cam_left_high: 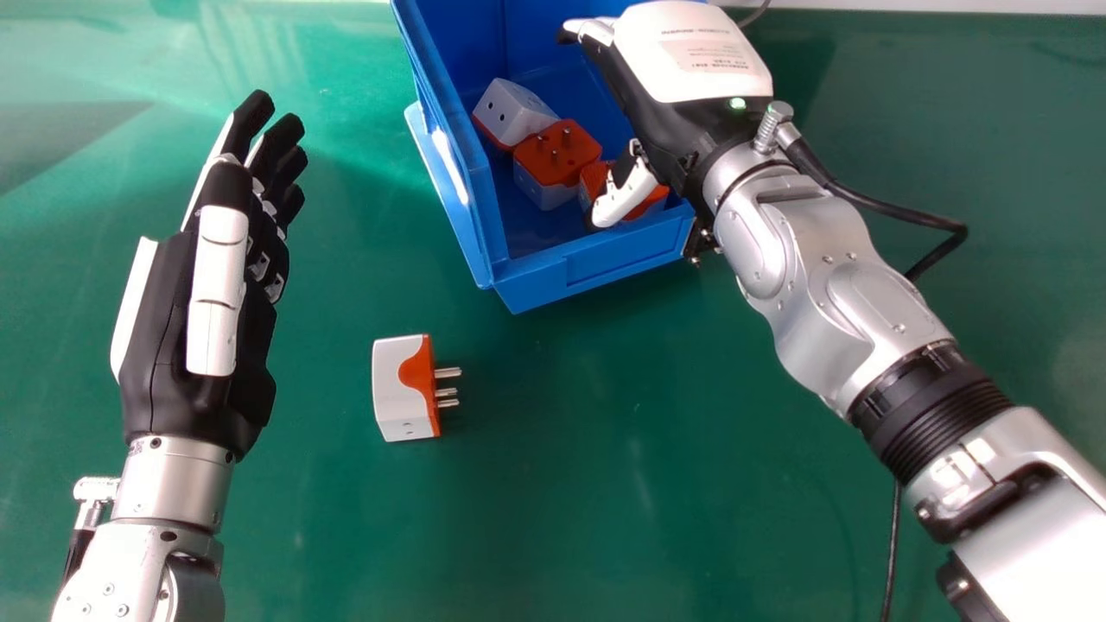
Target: Pick all objects and put in blue box
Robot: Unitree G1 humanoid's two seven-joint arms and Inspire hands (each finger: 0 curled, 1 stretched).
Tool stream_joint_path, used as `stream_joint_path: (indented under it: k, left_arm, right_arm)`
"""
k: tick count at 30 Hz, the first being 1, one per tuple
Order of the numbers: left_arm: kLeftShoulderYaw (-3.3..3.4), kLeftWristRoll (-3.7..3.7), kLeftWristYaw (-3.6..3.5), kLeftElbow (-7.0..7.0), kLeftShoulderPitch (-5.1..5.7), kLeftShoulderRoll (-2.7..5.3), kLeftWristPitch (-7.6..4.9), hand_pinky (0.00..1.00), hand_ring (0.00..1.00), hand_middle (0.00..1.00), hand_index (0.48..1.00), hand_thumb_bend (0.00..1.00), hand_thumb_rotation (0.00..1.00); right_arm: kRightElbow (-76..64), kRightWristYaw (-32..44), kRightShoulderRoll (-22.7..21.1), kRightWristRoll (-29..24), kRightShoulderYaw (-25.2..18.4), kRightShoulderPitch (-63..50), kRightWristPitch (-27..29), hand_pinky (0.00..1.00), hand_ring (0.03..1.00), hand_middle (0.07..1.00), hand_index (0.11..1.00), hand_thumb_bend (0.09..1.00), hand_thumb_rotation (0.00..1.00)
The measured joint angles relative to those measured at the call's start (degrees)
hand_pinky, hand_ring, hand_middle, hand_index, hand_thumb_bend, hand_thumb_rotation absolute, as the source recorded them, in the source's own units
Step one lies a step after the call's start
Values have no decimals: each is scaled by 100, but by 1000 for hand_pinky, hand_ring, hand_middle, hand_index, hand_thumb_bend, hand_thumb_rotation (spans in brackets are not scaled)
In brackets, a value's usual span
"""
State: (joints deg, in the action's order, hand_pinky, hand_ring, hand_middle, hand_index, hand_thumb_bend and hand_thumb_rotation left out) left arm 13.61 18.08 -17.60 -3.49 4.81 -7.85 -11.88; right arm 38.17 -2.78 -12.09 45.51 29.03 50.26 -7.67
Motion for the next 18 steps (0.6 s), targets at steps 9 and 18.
stream_joint_path:
  k: [9,18]
  left_arm:
    - [25,5,-44,-11,35,-16,8,999,965,942,935,746,871]
    - [68,8,-118,-6,92,-39,9,1000,962,940,934,747,875]
  right_arm:
    - [-631,0,-22,-6,-30,-327,-266,746,861,898,863,845,113]
    - [-1630,25,-227,0,-139,-812,-331,738,861,895,856,839,114]
